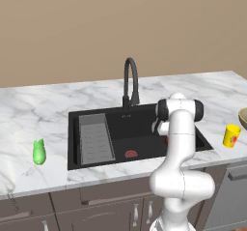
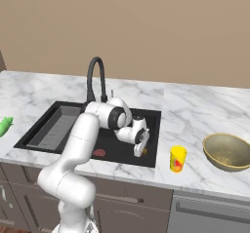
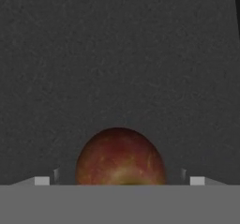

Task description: Remove the corn and apple from the sink. Then move the bowl and cup from the counter to the sink for washing.

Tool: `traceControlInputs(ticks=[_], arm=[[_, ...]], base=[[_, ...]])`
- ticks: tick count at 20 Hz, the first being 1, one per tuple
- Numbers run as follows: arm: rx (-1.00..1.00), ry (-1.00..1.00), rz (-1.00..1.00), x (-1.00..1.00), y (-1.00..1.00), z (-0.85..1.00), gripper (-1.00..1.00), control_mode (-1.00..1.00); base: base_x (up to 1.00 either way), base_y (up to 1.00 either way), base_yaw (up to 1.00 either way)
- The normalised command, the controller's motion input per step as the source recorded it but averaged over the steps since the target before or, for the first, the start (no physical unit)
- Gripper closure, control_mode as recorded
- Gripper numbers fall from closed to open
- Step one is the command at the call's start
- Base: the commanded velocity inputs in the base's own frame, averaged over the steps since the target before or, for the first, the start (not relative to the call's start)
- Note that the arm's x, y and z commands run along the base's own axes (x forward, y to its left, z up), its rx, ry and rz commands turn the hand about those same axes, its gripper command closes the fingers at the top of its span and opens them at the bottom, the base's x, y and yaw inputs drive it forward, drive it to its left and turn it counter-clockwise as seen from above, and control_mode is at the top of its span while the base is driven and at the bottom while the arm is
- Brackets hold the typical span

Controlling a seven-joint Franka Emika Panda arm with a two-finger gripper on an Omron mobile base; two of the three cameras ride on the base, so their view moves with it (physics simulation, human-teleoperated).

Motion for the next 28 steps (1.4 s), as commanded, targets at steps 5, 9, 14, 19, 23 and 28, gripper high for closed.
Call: traceControlInputs(ticks=[5,9,14,19,23,28], arm=[[0.0,0.05,0.0,0.08,-0.03,-0.16,-1.0,-1.0],[0.0,0.0,0.0,0.11,-0.01,-0.09,-1.0,-1.0],[0.0,0.0,0.0,0.12,0.0,-0.08,-1.0,-1.0],[0.0,0.0,0.0,0.07,-0.02,-0.13,-1.0,-1.0],[0.0,0.0,0.0,0.03,-0.04,-0.18,-1.0,-1.0],[0.0,0.0,0.0,0.06,-0.01,-0.14,1.0,-1.0]], base=[[0.0,0.0,0.0],[0.0,0.0,0.0],[0.0,0.0,0.0],[0.0,0.0,0.0],[0.0,0.0,0.0],[0.0,0.0,0.0]])
